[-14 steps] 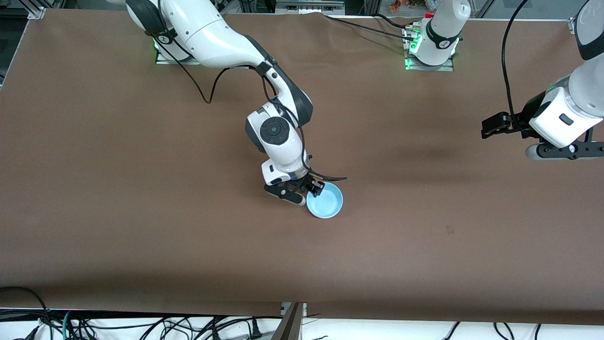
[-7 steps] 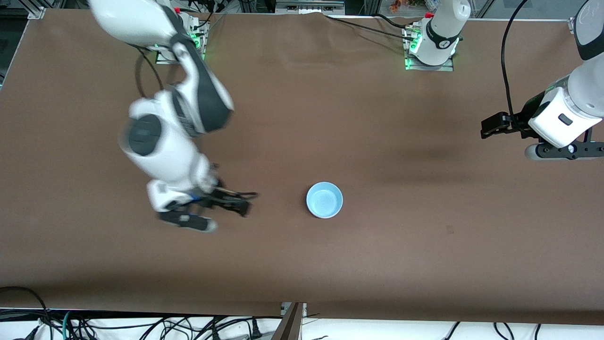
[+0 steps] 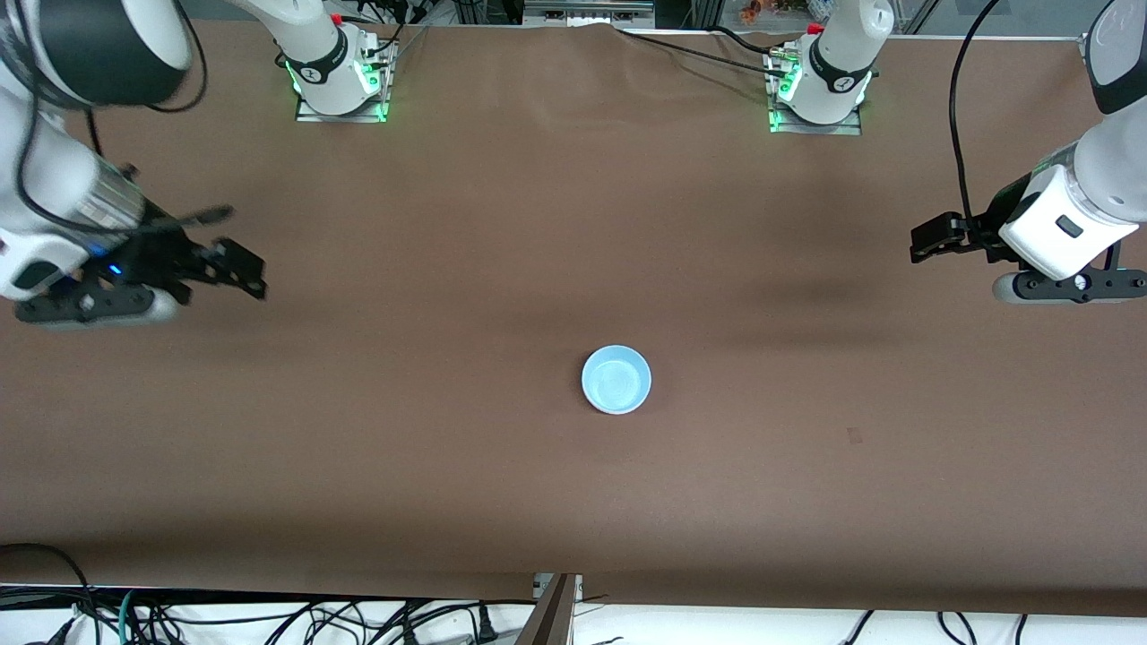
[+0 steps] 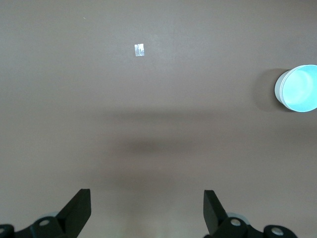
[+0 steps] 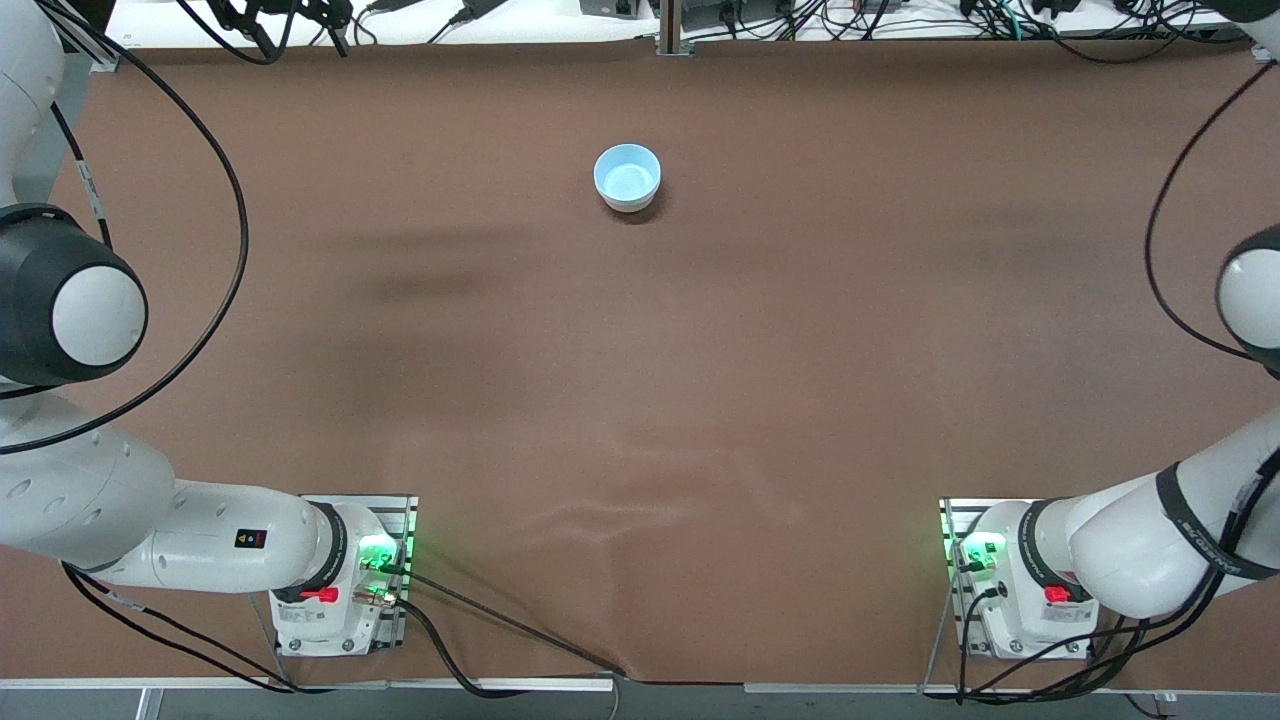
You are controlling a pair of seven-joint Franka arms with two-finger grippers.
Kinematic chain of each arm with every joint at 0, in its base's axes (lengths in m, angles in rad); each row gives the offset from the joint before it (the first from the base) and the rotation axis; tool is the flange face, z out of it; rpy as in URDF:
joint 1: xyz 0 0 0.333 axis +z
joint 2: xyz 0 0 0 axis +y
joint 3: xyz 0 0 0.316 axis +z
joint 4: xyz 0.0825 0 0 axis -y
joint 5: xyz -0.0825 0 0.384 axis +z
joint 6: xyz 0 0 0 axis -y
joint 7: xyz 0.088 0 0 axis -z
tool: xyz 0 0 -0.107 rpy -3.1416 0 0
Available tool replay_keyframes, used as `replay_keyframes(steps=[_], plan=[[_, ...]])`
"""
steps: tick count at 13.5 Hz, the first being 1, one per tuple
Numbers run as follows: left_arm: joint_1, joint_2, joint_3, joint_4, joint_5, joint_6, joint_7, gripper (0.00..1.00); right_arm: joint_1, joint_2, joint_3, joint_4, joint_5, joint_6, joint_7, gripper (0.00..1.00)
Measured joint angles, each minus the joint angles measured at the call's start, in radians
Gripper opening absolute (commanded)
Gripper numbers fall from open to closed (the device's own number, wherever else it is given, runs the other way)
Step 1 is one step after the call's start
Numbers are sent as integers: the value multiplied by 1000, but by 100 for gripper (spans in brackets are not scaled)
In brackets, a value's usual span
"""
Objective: Stack pink and blue bowls on white bowl
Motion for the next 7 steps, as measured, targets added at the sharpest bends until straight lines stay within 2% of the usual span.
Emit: replay_keyframes(steps=[1, 2, 4, 5, 7], plan=[[0, 0, 0, 0, 0, 0, 0, 100, -5, -21, 19, -21, -24, -26, -4, 100], [0, 0, 0, 0, 0, 0, 0, 100, -40, -32, 73, -31, -39, -40, -4, 100], [0, 0, 0, 1, 0, 0, 0, 100, -193, -40, 260, -33, -74, -43, -12, 100], [0, 0, 0, 1, 0, 0, 0, 100, -245, -43, 314, -31, -85, -43, -22, 100], [1, 0, 0, 1, 0, 0, 0, 100, -276, -46, 336, -19, -87, -43, -37, 100]])
